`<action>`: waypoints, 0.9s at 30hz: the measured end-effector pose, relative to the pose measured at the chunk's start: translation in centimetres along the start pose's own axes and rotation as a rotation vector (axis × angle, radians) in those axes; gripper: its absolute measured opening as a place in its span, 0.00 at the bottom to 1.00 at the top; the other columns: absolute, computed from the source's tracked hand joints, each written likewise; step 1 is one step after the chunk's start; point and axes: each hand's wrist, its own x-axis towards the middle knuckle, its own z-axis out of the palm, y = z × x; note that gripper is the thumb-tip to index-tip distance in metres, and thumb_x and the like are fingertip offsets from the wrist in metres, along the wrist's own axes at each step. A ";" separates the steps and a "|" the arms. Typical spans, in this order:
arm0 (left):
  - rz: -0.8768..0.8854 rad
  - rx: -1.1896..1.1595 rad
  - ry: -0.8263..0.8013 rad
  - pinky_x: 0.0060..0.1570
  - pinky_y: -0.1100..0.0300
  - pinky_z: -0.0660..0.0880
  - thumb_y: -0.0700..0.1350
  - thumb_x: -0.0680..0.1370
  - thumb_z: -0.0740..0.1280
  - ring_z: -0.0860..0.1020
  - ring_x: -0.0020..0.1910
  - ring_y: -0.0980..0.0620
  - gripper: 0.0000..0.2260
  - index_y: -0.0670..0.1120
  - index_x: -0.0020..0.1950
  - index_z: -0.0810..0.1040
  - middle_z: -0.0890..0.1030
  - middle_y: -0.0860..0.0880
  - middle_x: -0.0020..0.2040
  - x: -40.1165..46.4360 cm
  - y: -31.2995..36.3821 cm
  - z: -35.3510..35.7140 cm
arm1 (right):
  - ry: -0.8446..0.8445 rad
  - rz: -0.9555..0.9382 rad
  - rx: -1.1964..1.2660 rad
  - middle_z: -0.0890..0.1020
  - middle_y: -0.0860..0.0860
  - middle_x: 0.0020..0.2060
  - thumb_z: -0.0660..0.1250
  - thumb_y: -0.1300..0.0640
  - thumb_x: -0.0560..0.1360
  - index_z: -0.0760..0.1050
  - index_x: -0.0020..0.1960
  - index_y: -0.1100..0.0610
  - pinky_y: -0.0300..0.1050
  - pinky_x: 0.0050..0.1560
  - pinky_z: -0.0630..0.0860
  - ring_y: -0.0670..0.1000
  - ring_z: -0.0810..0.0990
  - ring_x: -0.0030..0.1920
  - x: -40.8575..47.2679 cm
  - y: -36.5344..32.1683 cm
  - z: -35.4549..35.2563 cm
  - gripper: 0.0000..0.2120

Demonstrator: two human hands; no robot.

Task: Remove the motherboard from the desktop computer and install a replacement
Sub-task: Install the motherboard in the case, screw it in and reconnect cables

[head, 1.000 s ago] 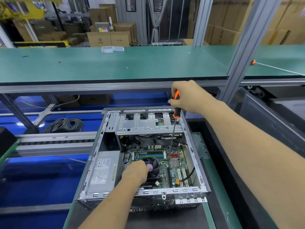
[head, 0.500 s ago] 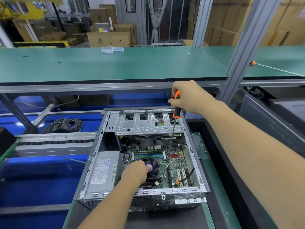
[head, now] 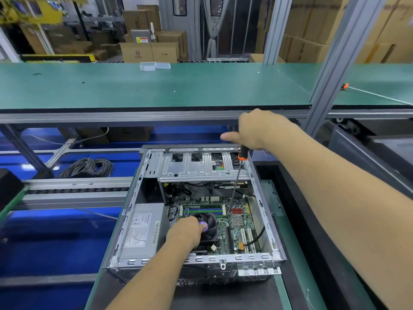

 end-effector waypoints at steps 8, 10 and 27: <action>-0.042 -0.075 0.012 0.43 0.55 0.70 0.53 0.85 0.57 0.74 0.41 0.44 0.16 0.45 0.42 0.69 0.71 0.48 0.38 0.0 0.1 0.1 | -0.160 -0.380 0.250 0.74 0.44 0.41 0.67 0.49 0.79 0.69 0.57 0.48 0.47 0.42 0.74 0.50 0.78 0.40 -0.6 -1.5 -0.7 0.09; -0.033 -0.052 -0.007 0.44 0.54 0.70 0.51 0.85 0.57 0.75 0.44 0.44 0.12 0.46 0.48 0.70 0.72 0.47 0.40 0.1 0.2 -0.1 | -0.146 -0.206 0.135 0.75 0.49 0.40 0.60 0.42 0.81 0.69 0.61 0.52 0.48 0.39 0.76 0.53 0.79 0.36 -0.4 -2.0 -0.9 0.16; -0.074 0.110 -0.028 0.51 0.55 0.72 0.40 0.84 0.60 0.78 0.60 0.42 0.13 0.40 0.68 0.71 0.78 0.41 0.62 0.1 1.0 -0.1 | -0.120 -0.191 0.080 0.82 0.55 0.38 0.61 0.40 0.80 0.74 0.51 0.58 0.47 0.39 0.79 0.53 0.82 0.29 -1.7 -1.1 -1.0 0.20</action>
